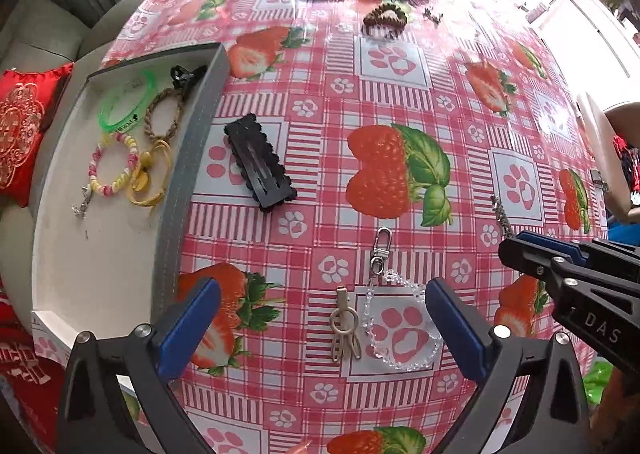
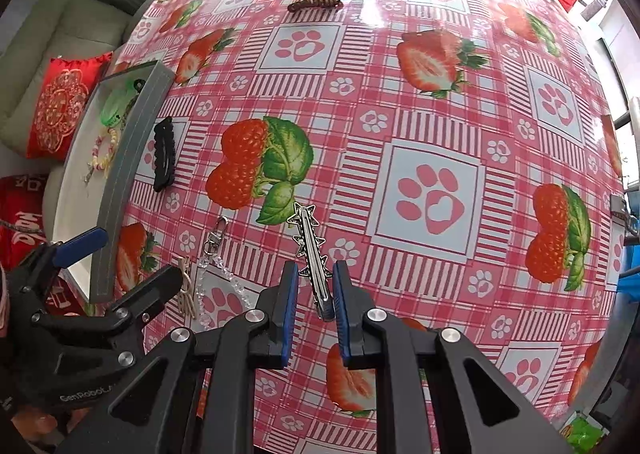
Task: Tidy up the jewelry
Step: 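Lift both held items and carry them over the white tray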
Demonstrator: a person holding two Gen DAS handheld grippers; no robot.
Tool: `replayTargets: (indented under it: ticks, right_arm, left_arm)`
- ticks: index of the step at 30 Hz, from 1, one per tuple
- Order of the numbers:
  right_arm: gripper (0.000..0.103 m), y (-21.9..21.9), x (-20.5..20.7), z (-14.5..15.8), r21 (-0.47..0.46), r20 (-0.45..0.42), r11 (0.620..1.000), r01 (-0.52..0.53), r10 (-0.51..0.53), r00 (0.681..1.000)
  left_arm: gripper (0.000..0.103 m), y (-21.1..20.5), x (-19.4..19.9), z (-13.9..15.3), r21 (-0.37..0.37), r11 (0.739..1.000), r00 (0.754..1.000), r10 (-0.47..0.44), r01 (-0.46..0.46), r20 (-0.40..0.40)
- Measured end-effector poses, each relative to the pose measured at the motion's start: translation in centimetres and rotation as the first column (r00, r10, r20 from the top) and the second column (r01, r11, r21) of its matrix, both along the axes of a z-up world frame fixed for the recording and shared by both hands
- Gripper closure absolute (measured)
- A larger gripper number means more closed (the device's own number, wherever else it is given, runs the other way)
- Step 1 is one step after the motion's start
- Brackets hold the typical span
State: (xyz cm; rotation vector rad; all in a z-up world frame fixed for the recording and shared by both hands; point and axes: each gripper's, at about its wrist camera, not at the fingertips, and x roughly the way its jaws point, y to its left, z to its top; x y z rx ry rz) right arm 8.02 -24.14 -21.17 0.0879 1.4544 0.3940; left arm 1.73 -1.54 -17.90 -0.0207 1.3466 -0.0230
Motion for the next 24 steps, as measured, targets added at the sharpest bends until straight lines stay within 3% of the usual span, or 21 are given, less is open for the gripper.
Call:
replayTargets:
  ticks: [5, 7, 10, 12, 24]
  right_arm:
    - [0.084, -0.7, -0.1, -0.1, -0.003, -0.006, 1.0, 0.019, -0.019, 1.0]
    - [0.084, -1.1, -0.2, -0.2, -0.003, -0.008, 1.0, 0.029, -0.029, 1.0]
    - [0.084, -1.7, -0.3, -0.3, -0.006, -0.012, 0.999, 0.044, -0.044, 0.999]
    - [0.084, -2.1, -0.3, -0.4, -0.007, -0.015, 0.998, 0.055, -0.055, 0.998]
    - [0.084, -4.1, -0.4, -0.4, -0.001, -0.015, 0.995, 0.103, -0.103, 0.995]
  left_arm:
    - [0.0, -0.6, 1.3, -2.0, -0.058, 0.998, 0.997, -0.027, 0.023, -0.067]
    - [0.009, -1.2, 1.4, -2.6, -0.059, 0.996, 0.995, -0.065, 0.06, -0.079]
    - [0.01, -3.0, 1.8, -3.5, -0.062, 0.991, 0.988, -0.125, 0.12, -0.089]
    - [0.021, -4.0, 2.0, -4.0, -0.068, 0.988, 0.984, -0.146, 0.14, -0.098]
    - [0.024, -8.9, 1.5, -6.2, -0.024, 0.982, 0.971, -0.187, 0.186, -0.146]
